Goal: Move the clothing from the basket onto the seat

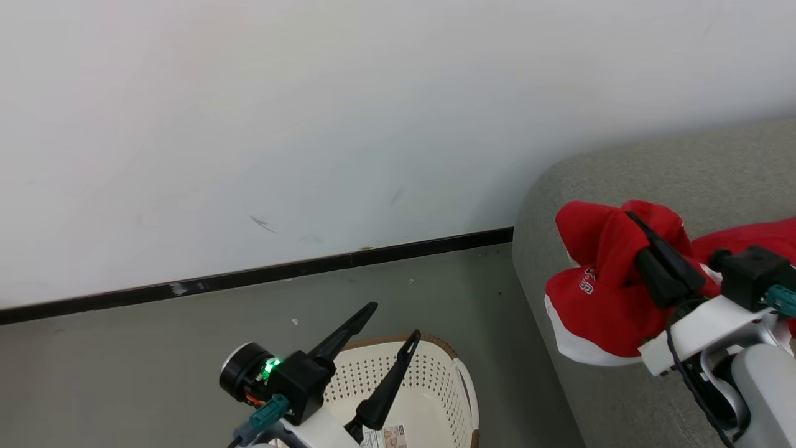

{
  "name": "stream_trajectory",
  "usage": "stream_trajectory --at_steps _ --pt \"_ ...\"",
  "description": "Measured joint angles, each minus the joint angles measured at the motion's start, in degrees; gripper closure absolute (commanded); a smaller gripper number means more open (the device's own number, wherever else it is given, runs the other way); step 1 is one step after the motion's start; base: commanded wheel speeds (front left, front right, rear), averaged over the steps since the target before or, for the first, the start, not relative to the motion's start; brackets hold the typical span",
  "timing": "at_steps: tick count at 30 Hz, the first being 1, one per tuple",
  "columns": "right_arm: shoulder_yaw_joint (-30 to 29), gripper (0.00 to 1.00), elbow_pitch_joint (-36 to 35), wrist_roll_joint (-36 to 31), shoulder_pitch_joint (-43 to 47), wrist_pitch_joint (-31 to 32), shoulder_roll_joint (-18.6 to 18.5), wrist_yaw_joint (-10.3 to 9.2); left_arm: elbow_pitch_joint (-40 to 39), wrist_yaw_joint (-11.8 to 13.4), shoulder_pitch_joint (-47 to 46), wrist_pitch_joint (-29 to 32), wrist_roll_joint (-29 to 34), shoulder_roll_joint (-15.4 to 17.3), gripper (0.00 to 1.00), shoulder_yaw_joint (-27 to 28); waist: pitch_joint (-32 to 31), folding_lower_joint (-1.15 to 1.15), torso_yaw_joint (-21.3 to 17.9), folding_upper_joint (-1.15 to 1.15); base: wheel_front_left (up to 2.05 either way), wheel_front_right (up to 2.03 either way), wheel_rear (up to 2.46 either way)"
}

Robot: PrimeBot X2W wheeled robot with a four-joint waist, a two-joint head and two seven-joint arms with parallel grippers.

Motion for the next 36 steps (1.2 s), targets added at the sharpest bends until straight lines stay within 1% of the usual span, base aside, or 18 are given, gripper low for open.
stream_trajectory --at_steps 5,8,12,18,22,28,31,33,36 --pt "-6.5 1.00 -2.0 -2.1 5.4 0.0 0.1 0.00 1.0 -1.0 0.7 -1.0 0.5 -0.2 0.00 -1.9 -0.4 0.00 -1.8 0.00 0.00 0.00 0.00" --pt "-10.5 1.00 -4.3 -2.7 9.5 0.0 1.1 0.00 1.5 -2.0 0.7 -1.2 0.5 -0.5 0.00 -2.8 -0.7 0.00 -3.2 0.00 0.00 0.00 0.00" --pt "-13.0 1.00 -6.7 -4.0 12.4 0.0 2.3 0.00 2.0 -3.0 0.7 -1.5 0.6 -0.9 0.00 -4.0 -1.0 0.00 -4.6 0.00 0.00 0.00 0.00" --pt "-15.4 1.00 -9.7 -5.6 16.4 0.0 3.5 0.00 2.9 -4.0 0.7 -1.7 1.0 -2.3 0.00 -5.7 -1.2 0.00 -6.8 0.00 0.00 0.00 0.00" --pt "-17.2 1.00 -11.5 -6.7 18.8 0.0 4.1 0.00 3.4 -4.0 0.7 -2.2 1.0 -2.8 0.00 -6.2 -1.3 0.00 -8.4 0.00 0.00 0.00 0.00" --pt "-17.7 1.00 -12.8 -6.5 20.1 0.0 4.6 0.00 4.1 -4.2 0.7 -2.4 1.0 -3.4 0.00 -6.3 -1.2 0.00 -10.4 0.00 0.00 0.00 0.00" --pt "-15.9 1.00 -13.0 -4.8 19.8 0.0 4.3 0.00 4.4 -4.2 0.7 -2.4 1.0 -3.6 0.00 -6.3 -1.1 0.00 -11.4 0.00 0.00 0.00 0.00" --pt "-14.2 1.00 -12.7 -4.0 18.8 0.0 3.0 0.00 4.6 -4.2 0.7 -2.4 1.0 -3.6 0.00 -6.2 -1.0 0.00 -12.1 0.00 0.00 0.00 0.00" --pt "-12.9 1.00 -12.4 -2.8 14.1 0.6 0.1 0.00 4.7 -4.0 0.7 -2.5 1.0 -3.5 0.00 -5.9 -0.7 0.00 -12.8 0.00 0.00 0.00 0.00"
